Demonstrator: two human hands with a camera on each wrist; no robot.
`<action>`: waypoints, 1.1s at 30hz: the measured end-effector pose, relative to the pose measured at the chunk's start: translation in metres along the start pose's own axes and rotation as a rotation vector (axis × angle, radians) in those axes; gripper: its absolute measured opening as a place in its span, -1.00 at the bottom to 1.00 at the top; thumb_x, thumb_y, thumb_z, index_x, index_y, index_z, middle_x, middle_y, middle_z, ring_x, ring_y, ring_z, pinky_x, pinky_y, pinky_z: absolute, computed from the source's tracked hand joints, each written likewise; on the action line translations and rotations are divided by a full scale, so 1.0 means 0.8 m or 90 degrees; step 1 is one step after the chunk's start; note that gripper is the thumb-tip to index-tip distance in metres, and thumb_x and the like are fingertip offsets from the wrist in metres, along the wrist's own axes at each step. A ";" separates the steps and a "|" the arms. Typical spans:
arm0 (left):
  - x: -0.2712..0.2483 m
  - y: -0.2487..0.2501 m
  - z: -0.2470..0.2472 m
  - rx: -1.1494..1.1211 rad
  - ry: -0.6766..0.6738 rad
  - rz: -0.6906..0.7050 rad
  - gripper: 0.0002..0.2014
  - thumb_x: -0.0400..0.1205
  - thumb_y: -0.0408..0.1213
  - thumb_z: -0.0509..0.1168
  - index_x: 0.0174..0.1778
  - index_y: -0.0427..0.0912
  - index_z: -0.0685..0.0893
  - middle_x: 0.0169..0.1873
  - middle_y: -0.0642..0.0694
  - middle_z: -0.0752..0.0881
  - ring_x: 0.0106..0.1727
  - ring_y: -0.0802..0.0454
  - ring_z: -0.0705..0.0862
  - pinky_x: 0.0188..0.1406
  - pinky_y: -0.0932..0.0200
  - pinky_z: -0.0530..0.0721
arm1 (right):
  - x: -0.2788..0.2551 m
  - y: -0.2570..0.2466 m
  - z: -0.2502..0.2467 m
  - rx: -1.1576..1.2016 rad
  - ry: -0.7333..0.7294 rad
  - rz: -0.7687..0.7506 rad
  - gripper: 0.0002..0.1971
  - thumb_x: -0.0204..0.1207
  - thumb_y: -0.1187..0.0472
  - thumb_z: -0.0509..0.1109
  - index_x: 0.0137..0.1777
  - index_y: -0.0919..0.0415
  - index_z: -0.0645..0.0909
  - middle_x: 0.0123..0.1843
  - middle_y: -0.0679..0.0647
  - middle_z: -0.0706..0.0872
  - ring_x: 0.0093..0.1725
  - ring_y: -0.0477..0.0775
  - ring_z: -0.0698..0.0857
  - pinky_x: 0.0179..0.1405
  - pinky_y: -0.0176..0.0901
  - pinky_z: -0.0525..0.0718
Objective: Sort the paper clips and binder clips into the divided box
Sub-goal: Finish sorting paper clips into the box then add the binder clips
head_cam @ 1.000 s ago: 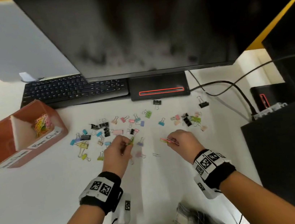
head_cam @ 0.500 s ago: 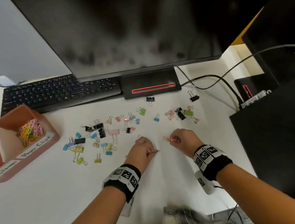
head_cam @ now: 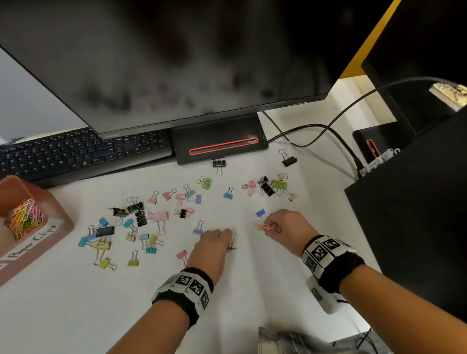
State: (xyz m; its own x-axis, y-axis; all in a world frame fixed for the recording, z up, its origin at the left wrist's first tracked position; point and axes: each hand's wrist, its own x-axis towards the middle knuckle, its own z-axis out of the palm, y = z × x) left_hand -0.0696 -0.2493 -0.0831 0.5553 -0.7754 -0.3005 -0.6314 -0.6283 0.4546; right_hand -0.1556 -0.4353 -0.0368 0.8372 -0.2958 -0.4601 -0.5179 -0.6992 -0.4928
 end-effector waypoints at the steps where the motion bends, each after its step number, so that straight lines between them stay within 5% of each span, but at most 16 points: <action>1: -0.002 0.001 0.000 0.006 -0.006 0.002 -0.70 0.30 -0.72 0.24 -0.21 -0.25 0.49 -0.37 -0.21 0.57 -0.33 -0.14 0.54 -0.44 0.09 0.52 | 0.000 -0.001 -0.001 0.000 -0.003 -0.005 -0.86 0.51 0.21 0.35 -0.01 0.21 0.68 -0.16 0.04 0.55 -0.17 0.03 0.53 -0.03 -0.10 0.56; 8: -0.010 0.004 -0.011 -0.063 0.024 -0.031 -0.82 0.52 -0.55 0.13 -0.24 -0.16 0.38 -0.41 -0.08 0.45 -0.35 -0.04 0.45 -0.49 0.17 0.29 | -0.001 -0.011 -0.003 0.008 0.001 -0.036 -0.85 0.52 0.25 0.33 -0.01 0.25 0.70 -0.15 0.11 0.57 -0.17 0.07 0.56 -0.01 -0.04 0.60; 13: -0.033 -0.006 -0.040 -0.270 0.158 -0.135 -0.80 0.56 -0.45 0.26 -0.32 -0.14 0.44 -0.44 -0.08 0.59 -0.46 0.14 0.47 -0.44 0.29 0.43 | 0.001 -0.033 -0.004 0.006 0.018 -0.072 -0.86 0.52 0.24 0.35 -0.01 0.25 0.69 -0.12 0.14 0.62 -0.16 0.06 0.57 0.00 -0.05 0.62; 17: -0.069 -0.039 -0.084 -0.386 0.278 -0.229 -0.89 0.54 -0.37 0.34 -0.27 -0.20 0.55 -0.33 -0.09 0.71 -0.32 0.07 0.66 -0.30 0.35 0.60 | 0.011 -0.078 -0.002 -0.004 0.027 -0.121 -0.85 0.52 0.23 0.36 0.02 0.24 0.69 -0.08 0.15 0.65 -0.15 0.03 0.56 0.00 -0.06 0.62; 23: -0.151 -0.159 -0.176 -0.405 0.442 -0.316 -0.78 0.51 -0.41 0.38 -0.35 -0.06 0.52 -0.27 -0.10 0.73 -0.21 0.03 0.68 -0.12 0.19 0.59 | 0.046 -0.220 0.018 0.007 0.037 -0.235 -0.85 0.52 0.24 0.36 -0.01 0.26 0.71 -0.09 0.21 0.69 -0.12 0.14 0.61 0.03 0.00 0.61; 27: -0.190 -0.257 -0.244 -0.386 0.507 -0.367 -0.71 0.47 -0.46 0.38 -0.36 0.02 0.48 -0.28 -0.08 0.67 -0.23 -0.02 0.64 -0.14 0.07 0.58 | 0.081 -0.355 0.048 0.018 0.045 -0.313 -0.85 0.52 0.19 0.36 -0.02 0.21 0.71 -0.15 0.12 0.66 -0.17 -0.02 0.52 -0.02 -0.12 0.52; 30: -0.184 -0.308 -0.280 -0.342 0.486 -0.412 -0.78 0.48 -0.41 0.38 -0.33 -0.02 0.52 -0.25 -0.04 0.67 -0.23 0.04 0.61 -0.04 0.13 0.56 | 0.111 -0.454 0.084 0.034 0.047 -0.340 -0.88 0.48 0.22 0.39 -0.05 0.19 0.72 -0.11 0.14 0.72 -0.16 -0.02 0.55 -0.04 -0.14 0.52; 33: -0.162 -0.342 -0.294 -0.327 0.365 -0.441 -0.94 0.50 -0.34 0.40 -0.15 -0.13 0.67 -0.12 -0.11 0.75 -0.06 -0.03 0.68 0.14 0.13 0.59 | 0.147 -0.515 0.128 -0.005 0.034 -0.288 -0.89 0.48 0.23 0.39 -0.04 0.17 0.70 -0.06 0.16 0.77 -0.06 0.13 0.69 0.02 -0.07 0.65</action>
State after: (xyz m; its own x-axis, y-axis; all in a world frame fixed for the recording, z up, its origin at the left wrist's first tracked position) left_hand 0.1589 0.0379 0.0288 0.9682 -0.0230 -0.2492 0.1574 -0.7180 0.6780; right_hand 0.1385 -0.1153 0.0368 0.9868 0.0073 -0.1615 -0.0973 -0.7710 -0.6293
